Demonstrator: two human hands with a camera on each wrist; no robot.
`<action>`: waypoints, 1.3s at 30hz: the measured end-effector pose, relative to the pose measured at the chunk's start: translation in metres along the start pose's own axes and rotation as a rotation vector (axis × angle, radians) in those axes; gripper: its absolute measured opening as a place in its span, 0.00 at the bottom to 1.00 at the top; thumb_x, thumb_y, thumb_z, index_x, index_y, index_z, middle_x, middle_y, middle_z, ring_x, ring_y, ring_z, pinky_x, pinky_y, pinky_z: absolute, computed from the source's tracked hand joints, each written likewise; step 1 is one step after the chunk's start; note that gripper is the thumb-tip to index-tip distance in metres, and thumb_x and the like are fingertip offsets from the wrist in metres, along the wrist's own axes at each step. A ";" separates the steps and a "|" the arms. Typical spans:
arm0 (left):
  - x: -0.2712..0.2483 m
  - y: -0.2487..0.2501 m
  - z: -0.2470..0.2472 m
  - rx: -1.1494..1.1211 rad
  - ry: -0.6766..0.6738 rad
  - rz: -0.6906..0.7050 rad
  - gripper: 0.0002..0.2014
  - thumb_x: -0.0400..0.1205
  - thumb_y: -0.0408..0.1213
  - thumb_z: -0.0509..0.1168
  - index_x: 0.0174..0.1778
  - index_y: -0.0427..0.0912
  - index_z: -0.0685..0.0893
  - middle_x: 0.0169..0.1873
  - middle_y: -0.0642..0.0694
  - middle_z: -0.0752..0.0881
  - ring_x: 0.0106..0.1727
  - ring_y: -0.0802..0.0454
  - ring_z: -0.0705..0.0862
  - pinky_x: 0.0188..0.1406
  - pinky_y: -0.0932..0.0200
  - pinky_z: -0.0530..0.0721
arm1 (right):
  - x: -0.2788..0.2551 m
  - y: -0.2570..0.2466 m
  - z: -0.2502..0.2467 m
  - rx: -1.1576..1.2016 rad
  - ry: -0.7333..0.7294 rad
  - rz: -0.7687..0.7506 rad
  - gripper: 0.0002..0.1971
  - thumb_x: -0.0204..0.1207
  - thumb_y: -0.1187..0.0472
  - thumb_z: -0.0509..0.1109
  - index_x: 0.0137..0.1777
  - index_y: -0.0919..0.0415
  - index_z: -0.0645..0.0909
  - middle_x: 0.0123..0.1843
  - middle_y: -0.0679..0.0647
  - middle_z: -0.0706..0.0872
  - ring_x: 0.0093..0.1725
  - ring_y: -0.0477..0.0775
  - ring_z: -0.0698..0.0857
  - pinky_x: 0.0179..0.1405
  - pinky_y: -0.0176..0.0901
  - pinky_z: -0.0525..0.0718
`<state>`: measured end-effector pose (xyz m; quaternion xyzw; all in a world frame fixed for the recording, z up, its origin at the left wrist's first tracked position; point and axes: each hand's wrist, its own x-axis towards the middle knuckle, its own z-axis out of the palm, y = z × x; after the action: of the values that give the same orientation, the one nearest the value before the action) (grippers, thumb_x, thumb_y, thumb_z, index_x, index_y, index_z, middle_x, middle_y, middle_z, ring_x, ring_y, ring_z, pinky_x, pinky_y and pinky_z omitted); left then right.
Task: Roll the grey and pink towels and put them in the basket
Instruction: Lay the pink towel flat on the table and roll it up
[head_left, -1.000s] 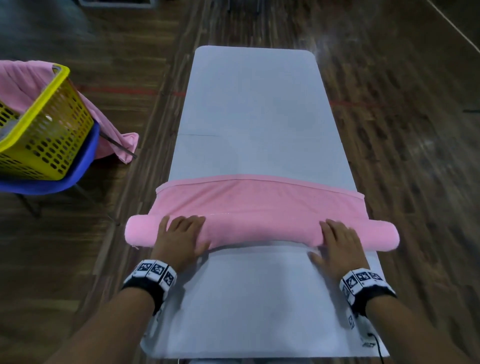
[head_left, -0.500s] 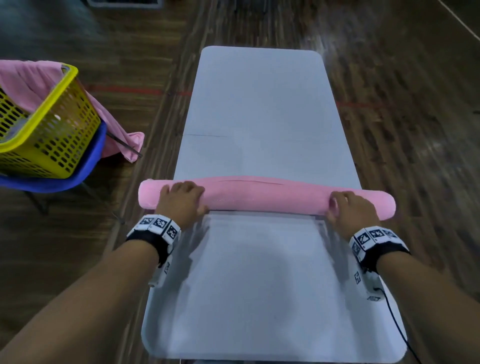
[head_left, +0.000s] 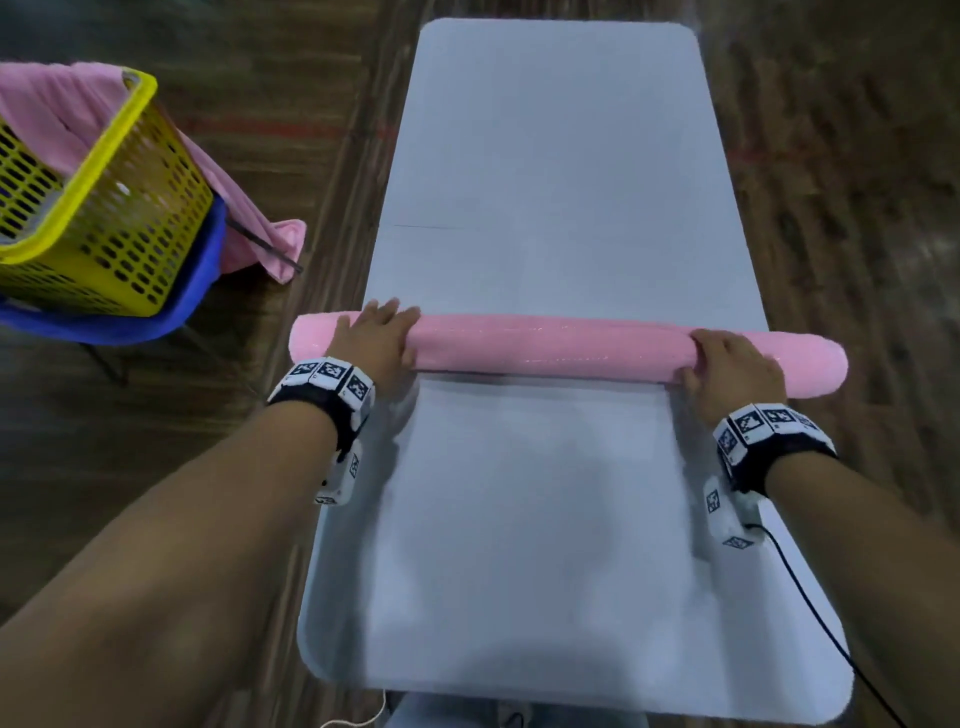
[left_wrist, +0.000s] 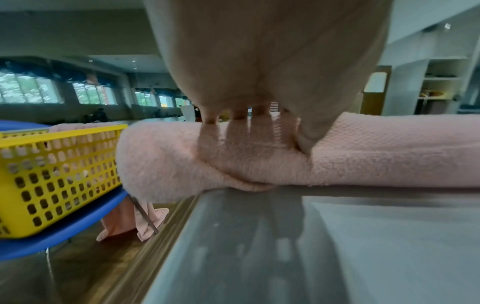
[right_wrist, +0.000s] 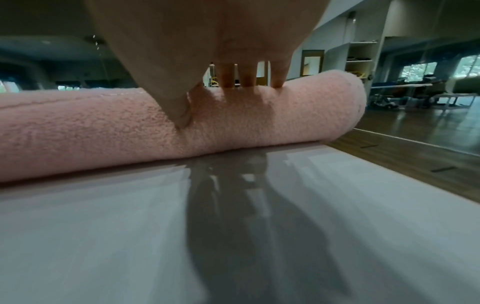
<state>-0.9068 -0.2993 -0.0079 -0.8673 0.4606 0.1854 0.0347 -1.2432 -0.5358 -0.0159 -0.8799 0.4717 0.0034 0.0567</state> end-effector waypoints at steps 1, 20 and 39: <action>0.001 0.000 -0.003 -0.042 0.102 -0.033 0.26 0.83 0.43 0.59 0.79 0.50 0.66 0.82 0.42 0.63 0.82 0.40 0.61 0.78 0.35 0.60 | 0.005 0.000 -0.002 0.030 0.051 0.030 0.22 0.76 0.53 0.67 0.69 0.58 0.74 0.68 0.63 0.79 0.66 0.67 0.77 0.66 0.65 0.75; 0.000 -0.012 0.020 -1.923 0.366 -1.143 0.23 0.68 0.51 0.78 0.48 0.42 0.77 0.47 0.42 0.86 0.44 0.44 0.88 0.36 0.52 0.90 | 0.018 -0.019 -0.016 1.424 0.030 1.128 0.31 0.75 0.45 0.72 0.69 0.68 0.72 0.37 0.54 0.79 0.25 0.52 0.80 0.14 0.31 0.76; -0.030 0.039 -0.143 -1.716 0.683 -0.140 0.42 0.62 0.41 0.79 0.74 0.53 0.72 0.64 0.46 0.84 0.63 0.46 0.84 0.62 0.42 0.84 | 0.024 -0.086 -0.145 1.411 0.295 0.335 0.29 0.52 0.48 0.80 0.55 0.52 0.80 0.50 0.46 0.89 0.48 0.47 0.89 0.49 0.46 0.86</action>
<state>-0.9121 -0.3306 0.1394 -0.6295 0.0973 0.1947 -0.7459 -1.1653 -0.5230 0.1351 -0.5419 0.4925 -0.4105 0.5435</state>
